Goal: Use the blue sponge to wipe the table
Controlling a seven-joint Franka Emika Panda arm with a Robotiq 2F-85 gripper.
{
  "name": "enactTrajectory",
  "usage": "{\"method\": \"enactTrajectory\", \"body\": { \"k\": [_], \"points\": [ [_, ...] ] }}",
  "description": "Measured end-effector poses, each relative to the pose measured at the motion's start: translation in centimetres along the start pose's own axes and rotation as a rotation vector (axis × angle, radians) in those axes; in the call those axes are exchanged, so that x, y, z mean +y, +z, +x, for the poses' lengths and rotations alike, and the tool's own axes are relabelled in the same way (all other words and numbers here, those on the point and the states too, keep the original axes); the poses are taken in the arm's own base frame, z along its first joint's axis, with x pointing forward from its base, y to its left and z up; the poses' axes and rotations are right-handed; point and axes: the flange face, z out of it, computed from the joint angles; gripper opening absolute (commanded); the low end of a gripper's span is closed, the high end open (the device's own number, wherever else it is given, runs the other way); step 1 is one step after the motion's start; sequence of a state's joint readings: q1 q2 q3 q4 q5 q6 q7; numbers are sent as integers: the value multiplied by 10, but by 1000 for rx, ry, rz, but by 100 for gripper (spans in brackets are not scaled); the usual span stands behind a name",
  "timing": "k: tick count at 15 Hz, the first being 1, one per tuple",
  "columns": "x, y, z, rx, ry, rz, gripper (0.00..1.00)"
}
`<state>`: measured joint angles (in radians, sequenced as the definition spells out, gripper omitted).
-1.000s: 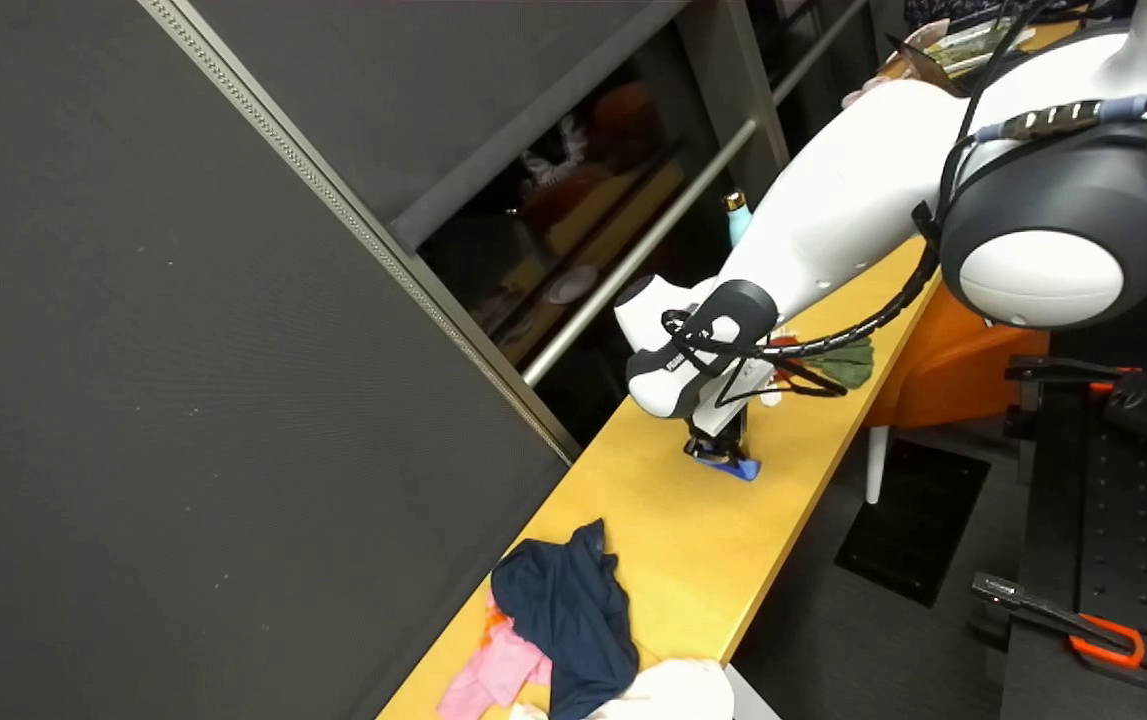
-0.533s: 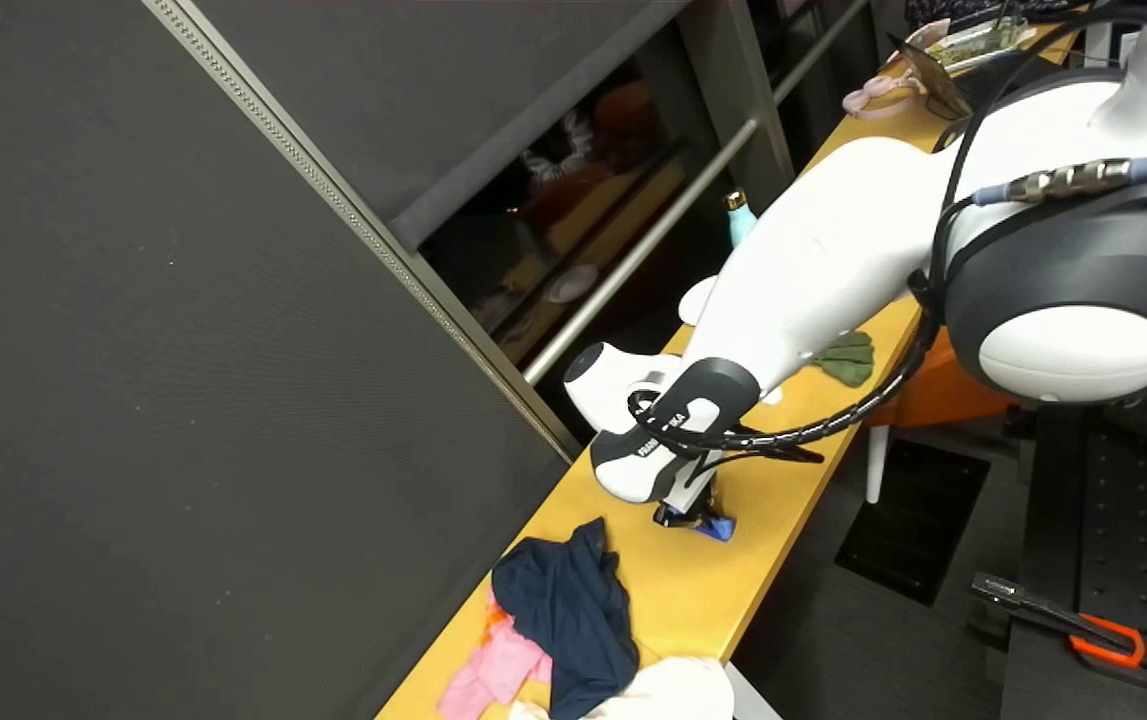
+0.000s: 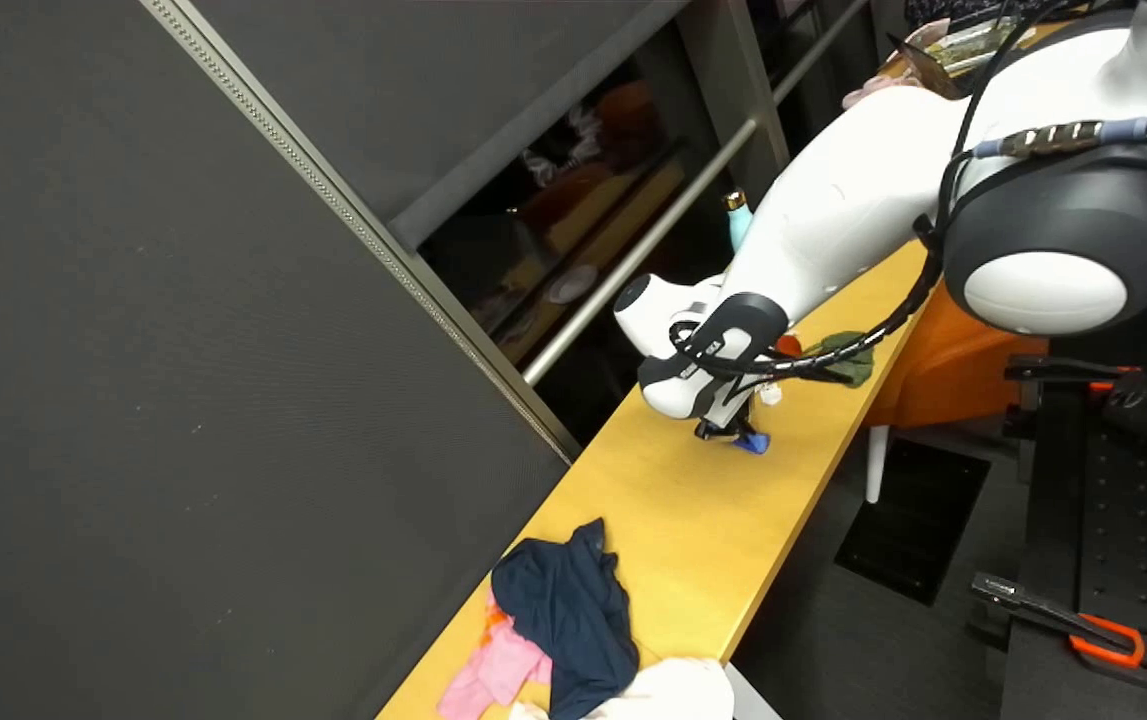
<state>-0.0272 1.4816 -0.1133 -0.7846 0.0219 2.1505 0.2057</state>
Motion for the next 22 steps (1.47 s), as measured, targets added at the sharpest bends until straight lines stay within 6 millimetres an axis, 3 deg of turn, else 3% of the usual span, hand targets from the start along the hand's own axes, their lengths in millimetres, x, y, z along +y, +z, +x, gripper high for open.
{"method": "enactTrajectory", "body": {
  "k": [2, 4, 8, 9, 17, 19, 22],
  "points": [
    [44, 4, 7, 5, 48, -1, 4],
    [68, 7, 10, 6, 79, 2, 4],
    [71, 6, 12, 15, 84, 7, 4],
    [68, 6, 12, 17, 82, 10, 34],
    [54, -1, 14, 83, 67, 6, 92],
    [58, -19, 19, 131, 76, 17, 100],
    [68, -61, 25, 196, 93, 37, 100]
  ]
}}
